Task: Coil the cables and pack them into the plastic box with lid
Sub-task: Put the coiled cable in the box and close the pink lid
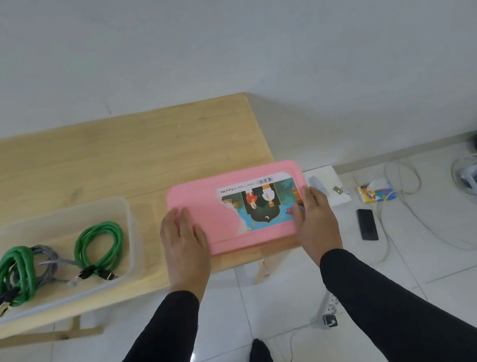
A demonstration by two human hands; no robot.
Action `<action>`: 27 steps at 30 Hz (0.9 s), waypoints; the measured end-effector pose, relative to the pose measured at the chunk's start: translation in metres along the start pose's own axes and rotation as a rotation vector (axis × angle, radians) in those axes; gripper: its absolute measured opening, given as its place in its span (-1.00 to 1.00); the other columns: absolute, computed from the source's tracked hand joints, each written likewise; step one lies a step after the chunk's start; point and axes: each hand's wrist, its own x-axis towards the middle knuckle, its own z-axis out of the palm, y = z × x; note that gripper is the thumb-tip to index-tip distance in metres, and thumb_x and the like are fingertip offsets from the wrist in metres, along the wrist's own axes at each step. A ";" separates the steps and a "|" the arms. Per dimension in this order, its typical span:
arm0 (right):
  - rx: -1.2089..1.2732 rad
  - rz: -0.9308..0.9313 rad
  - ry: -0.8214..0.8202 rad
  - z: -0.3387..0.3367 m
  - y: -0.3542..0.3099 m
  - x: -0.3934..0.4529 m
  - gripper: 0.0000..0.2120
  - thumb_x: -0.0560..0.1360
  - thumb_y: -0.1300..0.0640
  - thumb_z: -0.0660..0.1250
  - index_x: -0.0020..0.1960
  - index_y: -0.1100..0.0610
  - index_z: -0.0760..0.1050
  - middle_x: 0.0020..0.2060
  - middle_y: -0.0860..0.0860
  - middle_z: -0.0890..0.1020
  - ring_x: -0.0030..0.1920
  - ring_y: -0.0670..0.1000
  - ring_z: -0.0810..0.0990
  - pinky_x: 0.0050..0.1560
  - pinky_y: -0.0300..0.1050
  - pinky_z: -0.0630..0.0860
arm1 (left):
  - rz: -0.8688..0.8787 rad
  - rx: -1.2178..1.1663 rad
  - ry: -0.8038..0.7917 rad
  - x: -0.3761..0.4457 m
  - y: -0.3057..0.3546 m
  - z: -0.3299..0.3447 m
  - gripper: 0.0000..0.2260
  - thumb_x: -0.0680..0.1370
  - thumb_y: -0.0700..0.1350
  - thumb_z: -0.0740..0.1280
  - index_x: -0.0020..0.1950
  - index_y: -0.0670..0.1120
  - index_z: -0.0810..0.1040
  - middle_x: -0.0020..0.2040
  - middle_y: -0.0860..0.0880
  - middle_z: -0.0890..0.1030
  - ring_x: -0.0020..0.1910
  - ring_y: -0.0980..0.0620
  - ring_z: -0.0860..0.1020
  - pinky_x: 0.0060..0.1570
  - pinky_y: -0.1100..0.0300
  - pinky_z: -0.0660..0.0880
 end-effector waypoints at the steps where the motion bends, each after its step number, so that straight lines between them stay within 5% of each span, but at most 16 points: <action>1: -0.002 -0.003 0.019 -0.005 -0.004 0.004 -0.63 0.57 0.17 0.16 0.35 0.23 0.28 0.27 0.18 0.40 0.18 0.16 0.45 0.09 -0.06 0.44 | 0.009 -0.009 0.009 0.005 0.004 -0.003 -0.67 0.54 -0.31 0.22 0.29 -0.37 0.37 0.27 -0.36 0.40 0.28 -0.33 0.35 0.31 -0.15 0.32; 13: 0.068 -0.117 0.216 -0.032 -0.108 -0.007 -0.64 0.58 0.19 0.15 0.36 0.23 0.29 0.25 0.19 0.40 0.14 0.14 0.48 0.05 -0.11 0.45 | 0.120 -0.067 0.196 0.049 -0.002 -0.108 -0.65 0.57 -0.29 0.18 0.33 -0.37 0.33 0.32 -0.35 0.38 0.34 -0.30 0.32 0.38 0.02 0.19; 17: 0.103 -0.149 0.217 -0.006 -0.164 -0.034 -0.64 0.58 0.17 0.15 0.36 0.21 0.29 0.28 0.17 0.39 0.16 0.14 0.48 0.09 -0.10 0.44 | 0.066 -0.107 0.244 0.045 -0.044 -0.167 -0.61 0.61 -0.22 0.09 0.42 -0.31 0.22 0.43 -0.26 0.26 0.43 -0.15 0.20 0.40 0.20 0.04; 27: 0.150 -0.171 0.071 0.097 -0.262 -0.113 -0.66 0.56 0.19 0.16 0.32 0.21 0.32 0.21 0.15 0.43 0.07 0.14 0.51 0.00 -0.11 0.45 | -0.096 -0.062 0.220 0.006 -0.186 -0.256 -0.62 0.62 -0.19 0.08 0.42 -0.29 0.26 0.42 -0.22 0.31 0.42 -0.11 0.24 0.41 0.18 0.11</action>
